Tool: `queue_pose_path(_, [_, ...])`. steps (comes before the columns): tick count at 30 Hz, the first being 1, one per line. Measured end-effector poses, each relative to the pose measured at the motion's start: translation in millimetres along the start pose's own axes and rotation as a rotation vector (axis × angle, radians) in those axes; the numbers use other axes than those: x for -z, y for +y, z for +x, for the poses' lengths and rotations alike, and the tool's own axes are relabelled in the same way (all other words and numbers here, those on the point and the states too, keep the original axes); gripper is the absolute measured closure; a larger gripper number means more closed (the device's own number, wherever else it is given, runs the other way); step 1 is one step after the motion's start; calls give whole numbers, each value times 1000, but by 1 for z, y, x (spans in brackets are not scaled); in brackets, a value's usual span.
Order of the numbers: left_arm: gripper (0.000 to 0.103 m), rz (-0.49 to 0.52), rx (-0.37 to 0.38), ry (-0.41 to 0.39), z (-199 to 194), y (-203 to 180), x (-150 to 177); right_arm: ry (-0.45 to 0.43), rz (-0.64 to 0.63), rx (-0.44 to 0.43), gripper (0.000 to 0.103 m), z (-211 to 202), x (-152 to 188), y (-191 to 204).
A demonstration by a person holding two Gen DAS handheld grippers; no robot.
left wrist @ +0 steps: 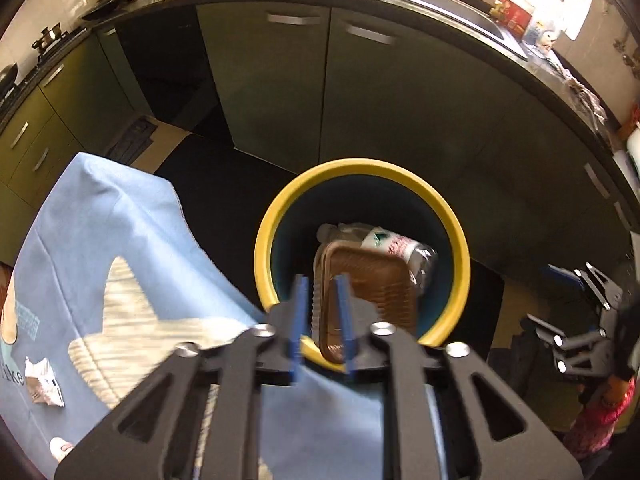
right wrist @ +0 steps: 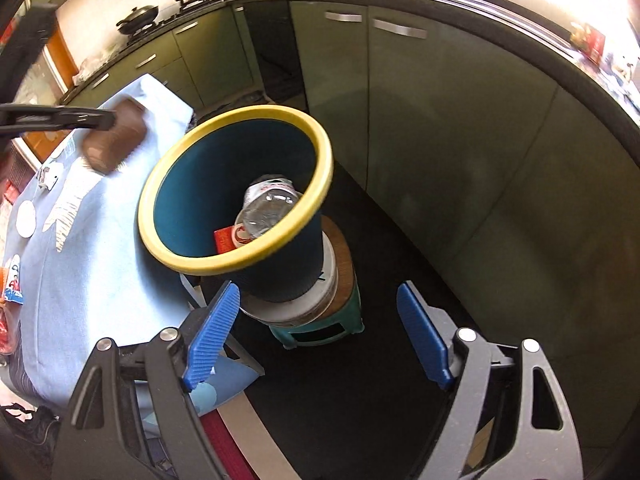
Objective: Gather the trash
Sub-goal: 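Carry the brown tray over the bin and release it, then move the right gripper to the white supplement bottle and grasp it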
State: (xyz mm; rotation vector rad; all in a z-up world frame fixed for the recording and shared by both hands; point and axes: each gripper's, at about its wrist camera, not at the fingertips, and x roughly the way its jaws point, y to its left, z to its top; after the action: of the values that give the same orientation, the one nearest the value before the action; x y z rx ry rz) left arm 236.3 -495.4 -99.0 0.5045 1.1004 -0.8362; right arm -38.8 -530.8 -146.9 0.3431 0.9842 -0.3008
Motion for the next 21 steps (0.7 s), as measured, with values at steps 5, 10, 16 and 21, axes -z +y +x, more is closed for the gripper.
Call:
queue_pose_path(5, [55, -33, 32, -41, -15, 3, -5, -4, 2, -12, 25, 0, 3, 1])
queue_pose_path(10, [51, -61, 75, -141, -85, 19, 22, 4, -16, -19, 25, 9, 2, 10])
queue_pose_path(16, [22, -103, 3, -298, -179, 51, 86, 13, -66, -54, 25, 15, -2, 36])
queue_pose_path(21, [7, -169, -138, -422, -250, 83, 159, 5, -153, -97, 25, 12, -6, 78])
